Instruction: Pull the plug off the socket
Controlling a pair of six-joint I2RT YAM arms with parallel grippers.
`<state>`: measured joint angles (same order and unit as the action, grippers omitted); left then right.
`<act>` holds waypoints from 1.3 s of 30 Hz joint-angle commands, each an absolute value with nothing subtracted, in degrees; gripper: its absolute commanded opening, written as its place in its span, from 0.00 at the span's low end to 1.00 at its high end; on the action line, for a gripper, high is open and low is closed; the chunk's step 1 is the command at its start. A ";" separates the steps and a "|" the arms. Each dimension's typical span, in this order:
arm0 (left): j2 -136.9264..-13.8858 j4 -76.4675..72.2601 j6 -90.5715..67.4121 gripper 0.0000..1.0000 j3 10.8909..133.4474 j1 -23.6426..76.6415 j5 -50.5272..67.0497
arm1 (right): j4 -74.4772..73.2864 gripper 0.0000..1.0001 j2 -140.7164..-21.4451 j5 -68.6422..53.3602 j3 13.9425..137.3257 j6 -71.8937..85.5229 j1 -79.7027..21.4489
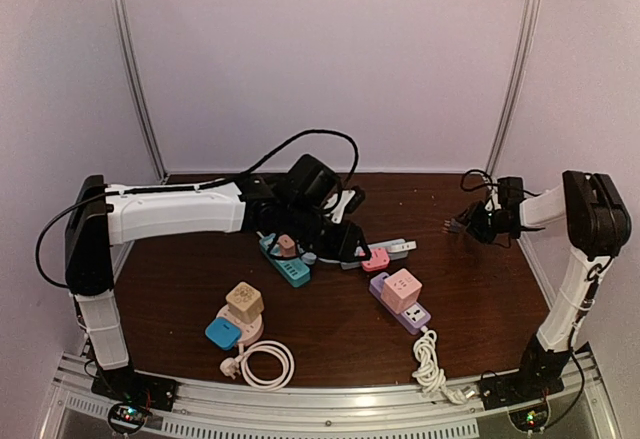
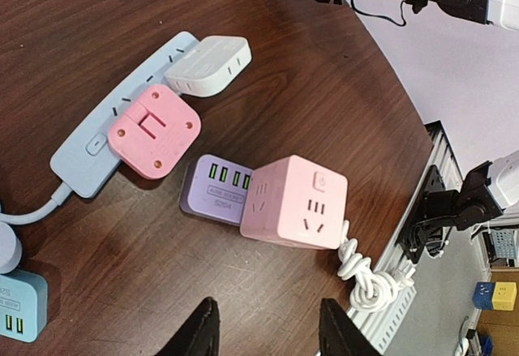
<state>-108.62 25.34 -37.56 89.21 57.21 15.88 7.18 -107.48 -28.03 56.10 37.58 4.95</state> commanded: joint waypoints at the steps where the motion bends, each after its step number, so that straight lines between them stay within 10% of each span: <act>1: -107.87 22.38 -38.37 0.44 87.83 56.87 15.83 | 5.66 0.54 -105.10 -28.23 54.59 35.75 5.96; 20: -110.06 19.60 -39.04 0.44 87.50 55.65 15.83 | -13.58 0.85 -80.66 -16.75 50.41 23.21 -8.54; 39: -113.93 14.29 -41.50 0.44 86.69 55.02 17.11 | -28.44 0.92 -68.73 -10.81 49.04 20.46 -33.90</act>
